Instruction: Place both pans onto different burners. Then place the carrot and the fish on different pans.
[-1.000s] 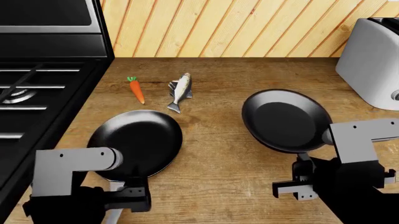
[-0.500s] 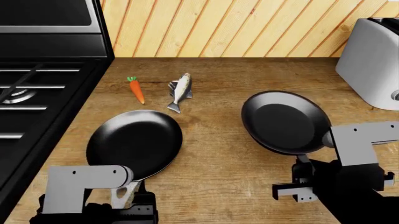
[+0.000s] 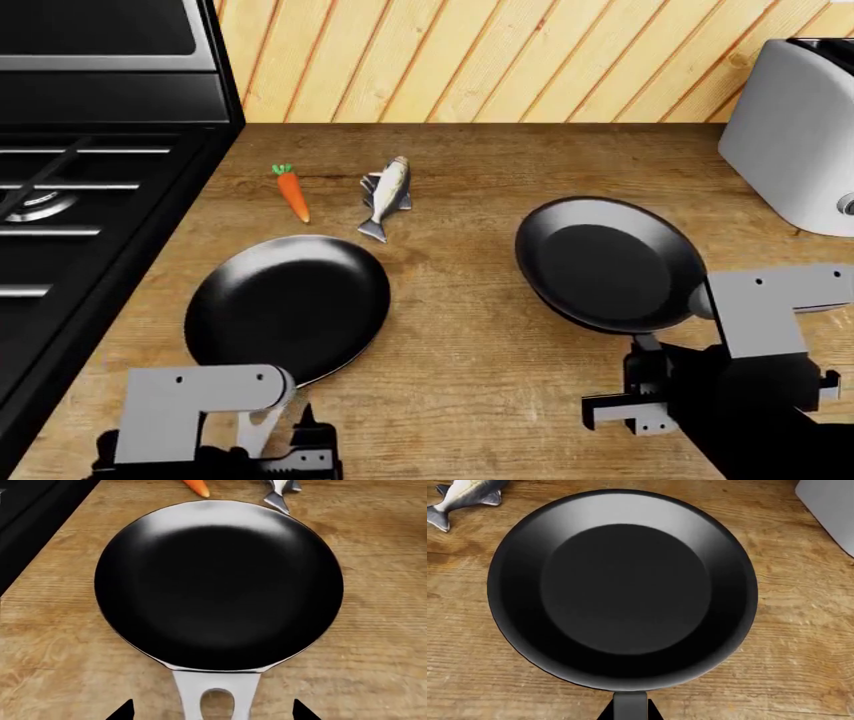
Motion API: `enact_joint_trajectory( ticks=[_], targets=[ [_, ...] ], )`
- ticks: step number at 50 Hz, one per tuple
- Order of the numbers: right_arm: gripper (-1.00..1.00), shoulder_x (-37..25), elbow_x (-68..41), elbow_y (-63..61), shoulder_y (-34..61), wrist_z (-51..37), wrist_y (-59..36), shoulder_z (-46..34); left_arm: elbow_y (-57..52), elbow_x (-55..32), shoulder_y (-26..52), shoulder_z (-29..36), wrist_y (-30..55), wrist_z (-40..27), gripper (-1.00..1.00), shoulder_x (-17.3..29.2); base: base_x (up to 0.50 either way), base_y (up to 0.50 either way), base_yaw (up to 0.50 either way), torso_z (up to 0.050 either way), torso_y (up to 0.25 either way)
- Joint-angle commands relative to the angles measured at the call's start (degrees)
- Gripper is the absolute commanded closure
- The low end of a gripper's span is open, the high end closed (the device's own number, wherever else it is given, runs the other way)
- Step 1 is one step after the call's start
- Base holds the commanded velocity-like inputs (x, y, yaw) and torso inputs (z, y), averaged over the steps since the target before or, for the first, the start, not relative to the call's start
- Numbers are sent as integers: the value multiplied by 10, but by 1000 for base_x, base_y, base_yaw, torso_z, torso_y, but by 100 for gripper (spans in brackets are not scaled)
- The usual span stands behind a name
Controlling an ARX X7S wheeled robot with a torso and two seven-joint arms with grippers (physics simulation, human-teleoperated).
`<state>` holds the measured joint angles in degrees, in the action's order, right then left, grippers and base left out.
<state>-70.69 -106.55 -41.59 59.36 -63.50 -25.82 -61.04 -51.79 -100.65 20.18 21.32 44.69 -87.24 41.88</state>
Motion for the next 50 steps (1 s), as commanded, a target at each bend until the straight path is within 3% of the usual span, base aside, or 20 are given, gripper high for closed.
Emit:
enact_joint_trajectory(
  ticks=[1, 35, 36, 50],
  targets=[
    [100, -2, 24, 6, 26, 3, 4, 26, 7, 13, -9, 17, -2, 2, -100, -6, 0, 0, 0, 0, 10],
    [100, 1, 37, 12, 11, 12, 11, 25, 42, 66, -54, 31, -10, 46, -100, -16, 2, 0, 0, 0, 0],
    [100, 1, 37, 12, 11, 12, 11, 25, 42, 65, -54, 32, -11, 45, 100, -16, 0, 0, 0, 0, 0],
    [100, 1, 40, 10, 8, 14, 13, 26, 41, 64, -55, 29, -16, 43, 100, -13, 1, 0, 0, 0, 0]
  ],
)
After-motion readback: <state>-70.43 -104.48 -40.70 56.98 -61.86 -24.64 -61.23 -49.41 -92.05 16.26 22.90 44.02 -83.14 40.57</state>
